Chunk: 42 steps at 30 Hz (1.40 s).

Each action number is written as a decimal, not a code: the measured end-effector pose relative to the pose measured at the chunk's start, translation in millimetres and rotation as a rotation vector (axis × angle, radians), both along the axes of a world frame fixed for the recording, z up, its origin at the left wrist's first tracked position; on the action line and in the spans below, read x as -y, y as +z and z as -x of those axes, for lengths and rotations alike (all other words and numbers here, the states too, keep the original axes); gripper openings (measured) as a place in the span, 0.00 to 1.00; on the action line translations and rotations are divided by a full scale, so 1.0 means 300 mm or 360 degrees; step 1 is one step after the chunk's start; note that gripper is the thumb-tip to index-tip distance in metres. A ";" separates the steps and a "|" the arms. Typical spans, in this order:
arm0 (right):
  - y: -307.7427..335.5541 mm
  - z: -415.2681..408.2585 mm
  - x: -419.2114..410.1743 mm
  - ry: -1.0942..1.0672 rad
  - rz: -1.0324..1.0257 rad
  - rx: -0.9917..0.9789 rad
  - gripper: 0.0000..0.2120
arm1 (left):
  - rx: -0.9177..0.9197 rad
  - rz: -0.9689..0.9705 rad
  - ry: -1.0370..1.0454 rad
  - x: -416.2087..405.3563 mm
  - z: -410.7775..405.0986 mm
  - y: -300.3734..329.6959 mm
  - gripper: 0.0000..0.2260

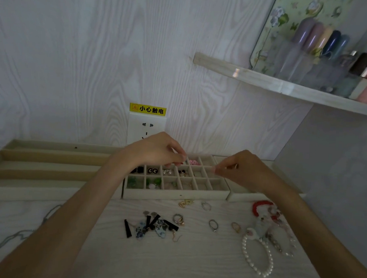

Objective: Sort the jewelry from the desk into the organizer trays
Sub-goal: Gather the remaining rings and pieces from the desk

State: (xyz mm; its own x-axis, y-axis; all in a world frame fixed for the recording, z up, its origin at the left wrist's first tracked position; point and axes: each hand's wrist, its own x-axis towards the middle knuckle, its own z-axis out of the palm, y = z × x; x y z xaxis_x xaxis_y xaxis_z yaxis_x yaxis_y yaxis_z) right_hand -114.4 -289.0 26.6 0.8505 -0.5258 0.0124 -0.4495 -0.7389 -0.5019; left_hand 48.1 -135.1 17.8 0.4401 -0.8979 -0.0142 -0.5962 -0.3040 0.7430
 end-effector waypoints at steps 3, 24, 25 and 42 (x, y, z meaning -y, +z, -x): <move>-0.047 0.050 -0.055 0.0171 0.0226 -0.0018 0.06 | 0.0104 -0.0080 -0.0083 -0.008 0.021 0.014 0.08; -0.212 0.013 -0.205 -0.0082 0.0787 0.0050 0.15 | 0.0294 -0.0276 -0.0142 -0.031 0.078 -0.043 0.09; -0.214 0.011 -0.211 -0.0071 0.0797 0.0051 0.14 | 0.0281 -0.0254 -0.0121 -0.028 0.082 -0.043 0.10; -0.147 0.080 -0.143 0.0044 -0.0451 0.1277 0.06 | -0.1477 0.0057 -0.0027 -0.001 0.181 -0.051 0.15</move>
State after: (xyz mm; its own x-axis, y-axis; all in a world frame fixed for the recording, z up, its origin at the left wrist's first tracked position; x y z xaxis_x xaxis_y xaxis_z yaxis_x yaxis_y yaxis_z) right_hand -138.5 -245.9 -17.5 0.6528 -0.5790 0.4884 0.1382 -0.5429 -0.8284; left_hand -6.0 -134.8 2.4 0.2530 -0.9109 -0.3260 0.2376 -0.2682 0.9336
